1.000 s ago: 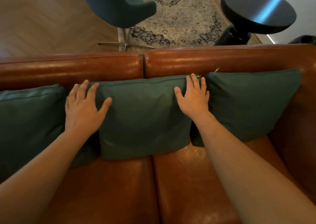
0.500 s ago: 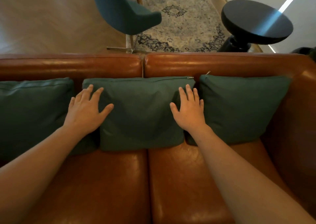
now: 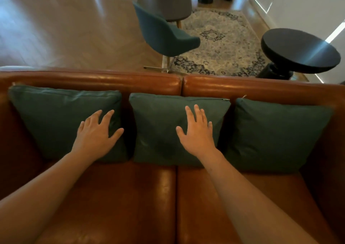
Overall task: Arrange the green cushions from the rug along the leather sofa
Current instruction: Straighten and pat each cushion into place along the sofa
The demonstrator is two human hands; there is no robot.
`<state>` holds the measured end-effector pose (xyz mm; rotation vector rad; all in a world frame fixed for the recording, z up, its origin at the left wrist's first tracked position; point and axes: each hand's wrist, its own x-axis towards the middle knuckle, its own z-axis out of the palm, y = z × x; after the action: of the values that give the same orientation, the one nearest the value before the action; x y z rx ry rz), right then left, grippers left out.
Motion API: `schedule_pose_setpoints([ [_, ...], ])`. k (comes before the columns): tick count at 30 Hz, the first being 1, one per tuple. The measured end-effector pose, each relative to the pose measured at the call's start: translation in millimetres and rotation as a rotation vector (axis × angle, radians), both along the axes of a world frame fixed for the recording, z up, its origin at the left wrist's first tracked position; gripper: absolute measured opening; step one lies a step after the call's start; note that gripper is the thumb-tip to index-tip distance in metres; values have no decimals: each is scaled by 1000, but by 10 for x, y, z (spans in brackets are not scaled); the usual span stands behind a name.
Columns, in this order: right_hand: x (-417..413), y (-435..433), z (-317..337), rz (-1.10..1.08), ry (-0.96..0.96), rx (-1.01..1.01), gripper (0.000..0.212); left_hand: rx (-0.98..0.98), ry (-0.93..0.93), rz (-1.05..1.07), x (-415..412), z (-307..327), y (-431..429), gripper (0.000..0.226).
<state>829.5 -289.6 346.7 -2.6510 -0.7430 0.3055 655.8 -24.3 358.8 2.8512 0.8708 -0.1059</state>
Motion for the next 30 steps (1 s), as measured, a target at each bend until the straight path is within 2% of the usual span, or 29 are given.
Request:
schedule_pose_setpoints([
  [7,-387,878,-47,116,17,49,80,11,-16,84,-410,-4,749,87],
  [15,-743,2156,-205,141,53,66,81,1,-65,132,-725,-91,1965,85],
  [25,-833,3590,-241,147,-2,-53,75,19,72,-6,-539,-270,3308,82],
  [30,-740,3727,-443,68,74,-179,72,2,176,-47,-554,-391,3694,77],
])
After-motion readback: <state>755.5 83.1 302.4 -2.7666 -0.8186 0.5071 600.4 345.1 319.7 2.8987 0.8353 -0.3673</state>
